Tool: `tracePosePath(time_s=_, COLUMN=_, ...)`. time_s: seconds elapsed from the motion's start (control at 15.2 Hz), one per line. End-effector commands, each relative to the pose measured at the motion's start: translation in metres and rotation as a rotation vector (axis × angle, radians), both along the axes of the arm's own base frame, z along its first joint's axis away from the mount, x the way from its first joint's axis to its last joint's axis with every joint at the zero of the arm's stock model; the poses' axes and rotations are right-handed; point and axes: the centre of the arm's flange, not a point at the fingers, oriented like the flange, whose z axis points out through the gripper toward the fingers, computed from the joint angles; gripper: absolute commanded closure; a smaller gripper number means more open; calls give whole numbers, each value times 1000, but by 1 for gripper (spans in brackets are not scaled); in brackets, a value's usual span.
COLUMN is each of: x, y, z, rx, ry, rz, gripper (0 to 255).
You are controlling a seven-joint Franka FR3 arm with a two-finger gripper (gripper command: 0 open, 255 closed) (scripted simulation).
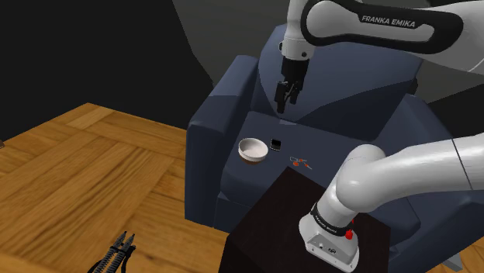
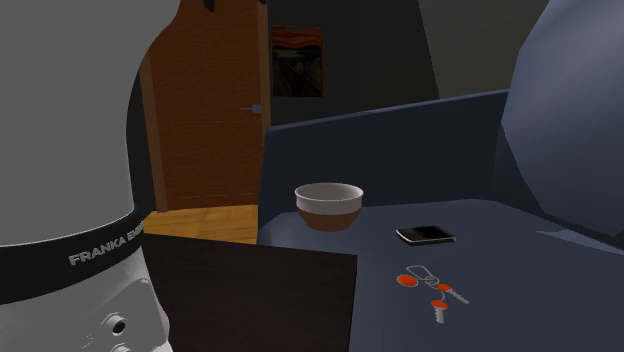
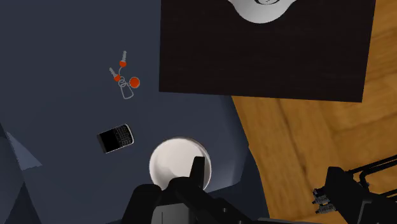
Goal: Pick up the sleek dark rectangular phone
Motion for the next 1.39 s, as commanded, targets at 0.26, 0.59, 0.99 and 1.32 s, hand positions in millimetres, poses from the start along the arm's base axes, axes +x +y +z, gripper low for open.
tracePosePath(time_s=0.26, x=22, y=-32, z=-37, rx=6, ry=-13, rz=-98, gripper=0)
tracePosePath(time_s=0.59, x=46, y=-74, z=-83, rx=12, ry=-30, rz=-220, gripper=0)
tracePosePath(time_s=0.99, x=68, y=-128, z=-138, rx=21, ry=-50, rz=-366, gripper=0)
tracePosePath(time_s=1.32, x=81, y=-174, z=-184, rx=28, ry=-66, rz=-488, gripper=0)
